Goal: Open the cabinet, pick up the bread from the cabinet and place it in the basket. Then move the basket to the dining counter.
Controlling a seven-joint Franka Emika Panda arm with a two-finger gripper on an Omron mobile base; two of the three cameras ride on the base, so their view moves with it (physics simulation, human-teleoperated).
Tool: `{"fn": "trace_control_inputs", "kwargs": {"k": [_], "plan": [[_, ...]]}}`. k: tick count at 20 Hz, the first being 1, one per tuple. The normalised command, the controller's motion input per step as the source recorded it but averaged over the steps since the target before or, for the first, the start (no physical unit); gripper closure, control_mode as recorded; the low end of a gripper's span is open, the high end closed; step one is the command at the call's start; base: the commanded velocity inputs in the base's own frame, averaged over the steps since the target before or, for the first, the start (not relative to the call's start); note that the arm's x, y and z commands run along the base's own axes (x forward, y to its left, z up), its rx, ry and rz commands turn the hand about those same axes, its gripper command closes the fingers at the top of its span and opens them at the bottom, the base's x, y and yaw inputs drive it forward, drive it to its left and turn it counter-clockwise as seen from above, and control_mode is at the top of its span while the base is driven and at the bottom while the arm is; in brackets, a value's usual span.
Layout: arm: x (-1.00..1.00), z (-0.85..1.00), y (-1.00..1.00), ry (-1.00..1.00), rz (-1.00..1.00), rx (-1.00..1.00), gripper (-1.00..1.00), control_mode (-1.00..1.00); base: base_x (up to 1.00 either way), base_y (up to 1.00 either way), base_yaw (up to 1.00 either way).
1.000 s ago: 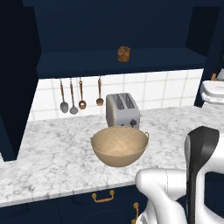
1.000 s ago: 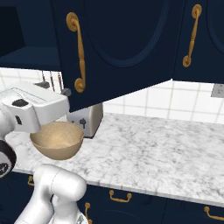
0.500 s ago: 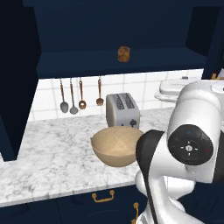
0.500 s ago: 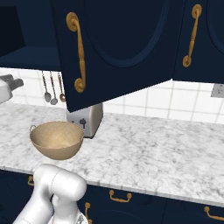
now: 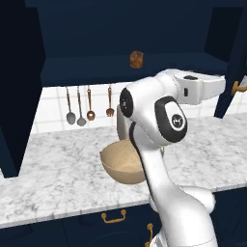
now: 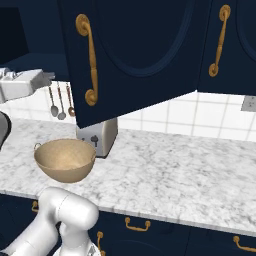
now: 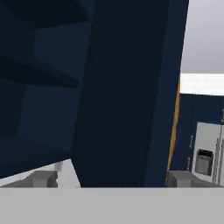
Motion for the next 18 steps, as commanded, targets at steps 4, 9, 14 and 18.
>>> {"fn": "trace_control_inputs", "kwargs": {"k": [4,9,14,18], "plan": [[0.78,-0.18,-0.74,0.00,-0.49,0.06,-1.00,-1.00,0.00,0.00,0.00],[0.43,-0.21,-0.59,0.00,-0.33,0.04,-1.00,-1.00,0.00,0.00,0.00],[0.00,-0.13,-0.87,0.00,-0.20,0.04,-1.00,-1.00,0.00,0.00,0.00],[-0.42,0.00,-1.00,0.00,-0.06,0.09,-1.00,-1.00,0.00,0.00,0.00]]}}
